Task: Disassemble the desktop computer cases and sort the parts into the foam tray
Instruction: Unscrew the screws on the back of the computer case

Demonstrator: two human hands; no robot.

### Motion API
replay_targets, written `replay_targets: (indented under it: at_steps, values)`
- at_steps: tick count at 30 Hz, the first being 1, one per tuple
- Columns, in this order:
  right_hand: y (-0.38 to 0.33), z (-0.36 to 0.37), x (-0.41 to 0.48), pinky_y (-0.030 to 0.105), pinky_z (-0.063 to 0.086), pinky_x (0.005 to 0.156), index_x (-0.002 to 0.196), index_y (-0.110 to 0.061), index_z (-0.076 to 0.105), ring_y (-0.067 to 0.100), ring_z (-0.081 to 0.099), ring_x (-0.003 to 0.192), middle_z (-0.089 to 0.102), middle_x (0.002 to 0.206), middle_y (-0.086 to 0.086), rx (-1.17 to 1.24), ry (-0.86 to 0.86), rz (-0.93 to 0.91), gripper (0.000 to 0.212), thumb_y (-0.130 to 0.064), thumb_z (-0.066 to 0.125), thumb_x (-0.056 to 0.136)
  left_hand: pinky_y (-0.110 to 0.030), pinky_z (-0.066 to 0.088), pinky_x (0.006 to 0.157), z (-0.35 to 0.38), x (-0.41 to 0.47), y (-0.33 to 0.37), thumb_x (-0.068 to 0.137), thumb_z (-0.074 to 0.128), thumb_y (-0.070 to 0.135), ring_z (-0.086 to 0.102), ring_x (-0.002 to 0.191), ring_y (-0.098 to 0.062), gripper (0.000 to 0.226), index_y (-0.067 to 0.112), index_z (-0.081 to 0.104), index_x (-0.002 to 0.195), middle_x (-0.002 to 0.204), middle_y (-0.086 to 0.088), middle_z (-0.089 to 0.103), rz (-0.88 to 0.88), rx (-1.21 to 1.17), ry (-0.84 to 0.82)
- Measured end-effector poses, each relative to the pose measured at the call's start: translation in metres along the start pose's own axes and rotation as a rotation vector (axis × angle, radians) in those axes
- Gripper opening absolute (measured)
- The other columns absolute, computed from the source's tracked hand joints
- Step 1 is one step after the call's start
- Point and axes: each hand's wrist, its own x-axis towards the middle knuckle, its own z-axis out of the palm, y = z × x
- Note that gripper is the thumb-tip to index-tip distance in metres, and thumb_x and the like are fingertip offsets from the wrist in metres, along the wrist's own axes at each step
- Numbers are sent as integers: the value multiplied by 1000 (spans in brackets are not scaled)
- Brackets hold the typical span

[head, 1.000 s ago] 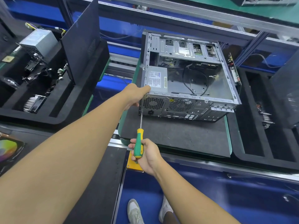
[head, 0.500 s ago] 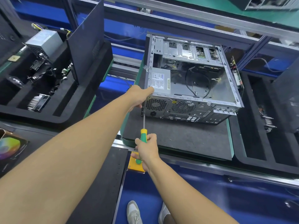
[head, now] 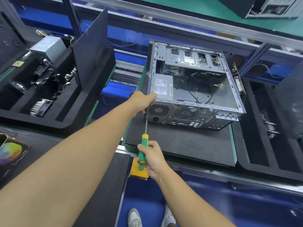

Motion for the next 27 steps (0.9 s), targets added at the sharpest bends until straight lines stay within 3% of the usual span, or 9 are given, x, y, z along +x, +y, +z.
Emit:
replay_targets:
  at_steps: [3, 6, 8, 11, 15, 20, 24, 27]
  values:
    - [0, 0, 1, 26, 53, 55, 115, -20, 45, 16, 54, 74, 51, 97, 7, 0, 52, 8, 36, -11, 71, 92, -36, 49, 74, 0, -1, 0, 78, 54, 54, 48, 64, -21, 58, 4, 61, 107, 85, -6, 52, 2, 3, -1]
    - [-9, 0, 0, 24, 37, 43, 115, -18, 48, 15, 49, 65, 53, 96, 7, 13, 26, 93, 33, -31, 69, 94, -37, 50, 77, 0, 0, 0, 77, 54, 55, 49, 64, -22, 59, 5, 61, 107, 86, -7, 54, -2, 16, 2]
    - [-17, -3, -1, 27, 38, 45, 112, -8, 57, 17, 49, 61, 58, 98, 12, 118, -50, 175, 31, -36, 53, 98, -38, 50, 76, 0, 0, 0, 76, 55, 55, 49, 65, -23, 59, 5, 62, 106, 88, -8, 55, -4, 10, -4]
    - [-18, -9, -2, 32, 43, 54, 111, 0, 62, 20, 53, 62, 67, 94, 16, 195, -169, 207, 36, -22, 36, 99, -37, 50, 75, 0, 0, 0, 78, 55, 55, 50, 66, -22, 57, 6, 62, 105, 91, -8, 57, 1, 3, -9]
    - [-10, -11, -1, 33, 44, 63, 106, -9, 56, 20, 56, 74, 74, 101, 11, 74, -161, 68, 7, -13, 52, 103, -36, 48, 74, 0, 1, -1, 80, 54, 54, 49, 65, -23, 55, 6, 62, 105, 93, -8, 58, 9, -3, -13]
    - [-4, -3, 0, 31, 50, 60, 112, -20, 48, 21, 69, 74, 71, 92, 6, -35, -147, 83, 23, -23, 66, 98, -37, 49, 76, 1, 4, -2, 84, 54, 52, 49, 68, -22, 53, 6, 62, 109, 95, -8, 58, 22, 7, -27]
    - [-3, -2, 0, 29, 51, 51, 116, -22, 41, 15, 58, 58, 58, 89, 7, -29, -126, 112, 37, -28, 70, 94, -39, 49, 81, -2, 1, -9, 87, 57, 62, 46, 61, -18, 59, 8, 58, 111, 74, -2, 52, 13, -67, -55]
    - [-7, -5, 0, 29, 41, 51, 114, -14, 48, 18, 53, 60, 59, 88, 10, 90, -148, 189, 23, -32, 55, 101, -37, 45, 78, -4, -6, -28, 83, 46, 82, 39, 53, -14, 76, 13, 58, 114, 52, 9, 38, -29, -191, -28]
